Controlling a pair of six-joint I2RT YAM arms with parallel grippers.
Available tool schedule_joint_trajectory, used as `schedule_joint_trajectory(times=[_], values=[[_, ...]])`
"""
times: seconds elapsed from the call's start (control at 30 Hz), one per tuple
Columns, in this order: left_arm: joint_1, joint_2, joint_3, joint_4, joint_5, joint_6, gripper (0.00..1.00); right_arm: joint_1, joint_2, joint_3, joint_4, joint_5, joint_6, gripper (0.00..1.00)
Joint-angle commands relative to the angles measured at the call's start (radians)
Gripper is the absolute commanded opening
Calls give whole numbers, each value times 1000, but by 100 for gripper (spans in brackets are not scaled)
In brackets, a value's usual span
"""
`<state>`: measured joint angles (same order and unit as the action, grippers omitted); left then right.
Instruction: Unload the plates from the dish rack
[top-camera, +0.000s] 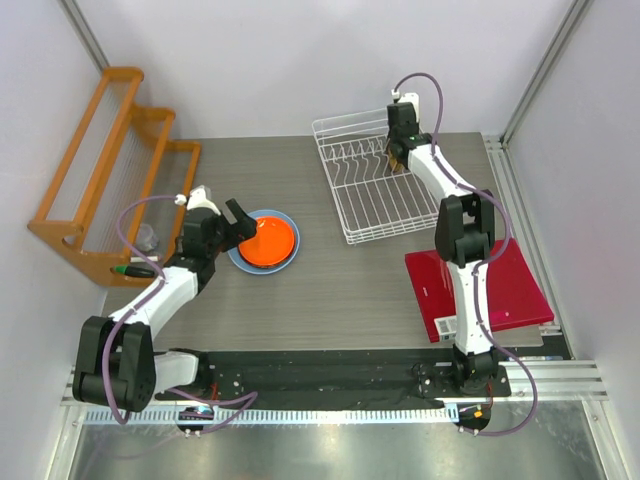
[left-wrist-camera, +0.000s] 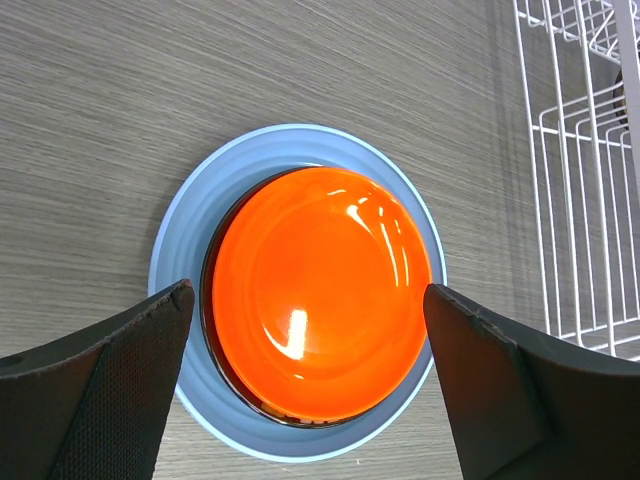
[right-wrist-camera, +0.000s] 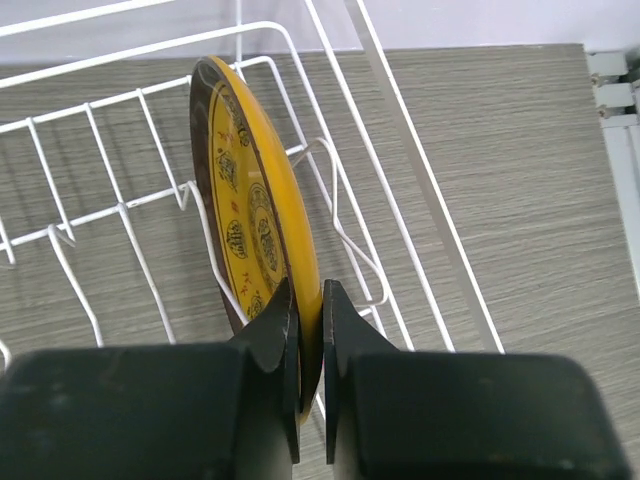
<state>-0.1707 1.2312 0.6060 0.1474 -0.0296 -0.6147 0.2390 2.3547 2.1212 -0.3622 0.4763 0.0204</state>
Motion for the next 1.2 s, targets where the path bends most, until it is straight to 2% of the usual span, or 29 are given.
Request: schedule_joint_trajectory(times=[0.0,0.27,0.43,0.6,0.67,0.7,0.93,1.07,1.17], values=[[2,-9,43,6,17,21,96,2,-37,29,16,5,0,1],[2,-15,44,-5,20,20,100,51,-118,-18,92,185,-83,1],[2,-33,57,-29,26,38,100,82,-235,-147,221,286,-140,1],[2,-47,61,-29,71,40,99,102,-359,-223,230,318,-145,1],[2,-56,61,-25,88,32,100,99,-394,-247,188,329,-84,1],[0,-61,57,-19,97,29,100,98,-438,-263,137,309,-53,1],[2,-79,38,112,238,-13,99,138,-675,-520,91,4,163,1],[0,-56,32,204,324,-66,99,171,-736,-631,86,-281,274,1],[0,-24,34,262,362,-97,99,194,-752,-699,126,-402,354,1]])
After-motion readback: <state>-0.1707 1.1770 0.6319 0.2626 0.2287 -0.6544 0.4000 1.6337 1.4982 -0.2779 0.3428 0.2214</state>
